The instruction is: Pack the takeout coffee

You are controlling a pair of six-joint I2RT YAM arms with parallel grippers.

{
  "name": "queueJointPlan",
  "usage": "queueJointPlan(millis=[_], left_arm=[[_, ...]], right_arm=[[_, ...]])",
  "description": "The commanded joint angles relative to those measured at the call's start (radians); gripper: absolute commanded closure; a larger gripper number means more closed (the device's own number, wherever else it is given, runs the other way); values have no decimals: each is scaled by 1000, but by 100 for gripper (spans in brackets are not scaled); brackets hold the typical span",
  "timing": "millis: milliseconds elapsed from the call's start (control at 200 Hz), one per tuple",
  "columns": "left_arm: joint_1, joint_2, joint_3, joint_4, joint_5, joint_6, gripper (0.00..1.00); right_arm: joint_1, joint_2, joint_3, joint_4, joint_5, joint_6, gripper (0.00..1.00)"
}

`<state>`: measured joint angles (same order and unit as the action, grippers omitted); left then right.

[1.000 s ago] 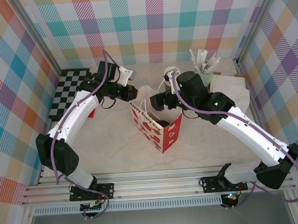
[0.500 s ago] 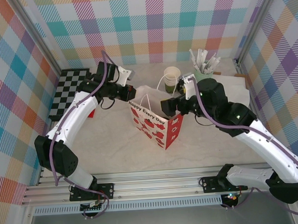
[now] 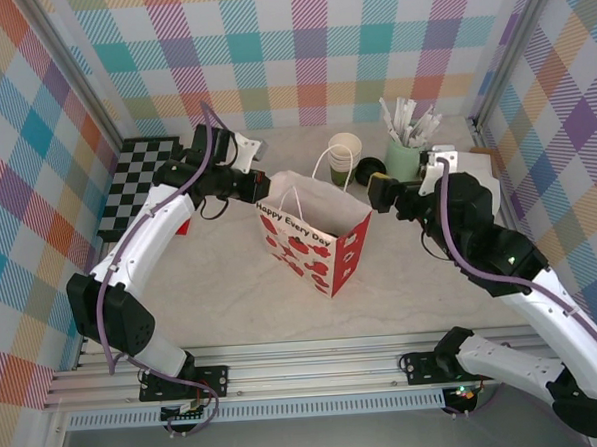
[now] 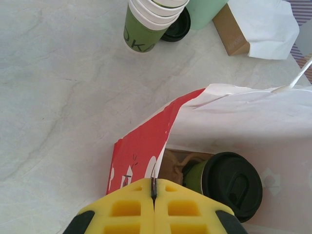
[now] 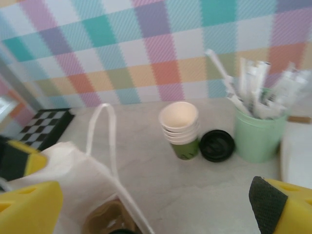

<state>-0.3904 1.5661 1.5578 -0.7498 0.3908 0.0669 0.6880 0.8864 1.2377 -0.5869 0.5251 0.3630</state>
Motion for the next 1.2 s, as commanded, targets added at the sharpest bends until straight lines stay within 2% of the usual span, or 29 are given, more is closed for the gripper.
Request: queueJointPlan(millis=[0,240,300,420,575,760,840,945,1080,1140,1195], left_arm=[[-2,-31,-16,-15,-15,-3,100],[4,-44,-21,-22,-24,-4,100],[7,-51,-28,-22,-26,-13,100],[8,-70,-41,-30,-49,-50,100],[8,-111,-57,-57,-148,-155,100],[8,-219,-119,-89,-312,-276,100],[7,-256,-144,-94,-338,-333,100],[-4,-304,-192,-81,-391,-446,100],[-43,-394,-334,73,-406,-631,100],[-70,-422,-384,129,-447,-718,100],[-100,-435,-404,155,-490,-766,100]], right_arm=[[-57,3,-6,-107,101,142,0],[-162,38,-13,-192,16,218,0],[-211,50,-17,-191,-62,230,0],[-325,114,-14,-165,-298,220,0],[-428,279,40,-160,-451,266,0],[-458,462,145,-130,-510,156,0],[-458,534,211,-164,-512,109,4],[-458,637,338,-182,-600,49,13],[-474,720,466,-171,-480,43,13],[-510,761,544,-182,-509,4,14],[-525,818,647,-208,-562,-106,15]])
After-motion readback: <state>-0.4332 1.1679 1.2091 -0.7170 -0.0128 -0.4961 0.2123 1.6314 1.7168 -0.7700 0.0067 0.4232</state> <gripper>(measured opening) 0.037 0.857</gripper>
